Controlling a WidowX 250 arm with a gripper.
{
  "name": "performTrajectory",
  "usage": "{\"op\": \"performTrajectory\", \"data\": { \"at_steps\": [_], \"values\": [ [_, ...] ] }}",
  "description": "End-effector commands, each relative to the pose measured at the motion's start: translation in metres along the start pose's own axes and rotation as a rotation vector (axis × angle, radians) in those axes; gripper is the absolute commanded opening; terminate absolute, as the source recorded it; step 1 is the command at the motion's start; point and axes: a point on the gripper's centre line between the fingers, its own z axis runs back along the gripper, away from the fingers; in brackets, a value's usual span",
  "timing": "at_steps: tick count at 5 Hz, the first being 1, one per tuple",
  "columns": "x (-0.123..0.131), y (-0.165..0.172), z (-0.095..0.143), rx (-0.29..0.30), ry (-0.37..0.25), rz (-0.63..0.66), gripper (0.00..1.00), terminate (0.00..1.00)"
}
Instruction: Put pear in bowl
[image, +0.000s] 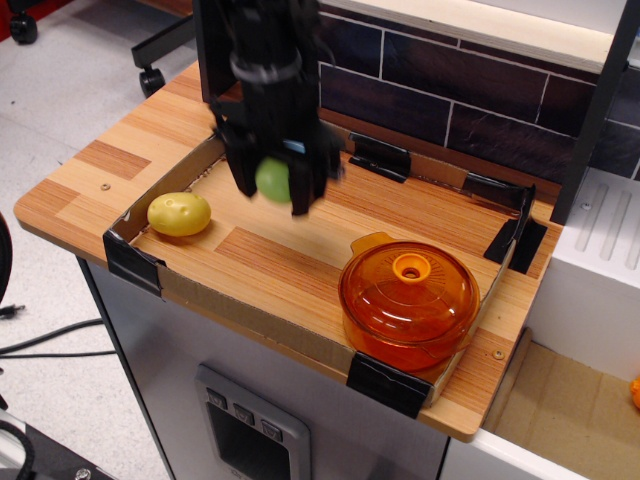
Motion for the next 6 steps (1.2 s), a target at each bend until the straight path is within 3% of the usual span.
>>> {"op": "performTrajectory", "data": {
  "at_steps": [1,2,4,5,6],
  "values": [
    [0.041,0.029,0.045,0.051,-0.169,0.311,0.00,0.00],
    [0.052,0.035,0.026,0.149,-0.208,0.466,0.00,0.00],
    [0.077,0.042,-0.016,0.216,-0.201,0.519,0.00,0.00],
    [0.079,0.045,-0.017,0.217,-0.177,0.505,1.00,0.00],
    [0.072,0.046,0.003,0.103,-0.176,0.474,1.00,0.00]
  ]
}}
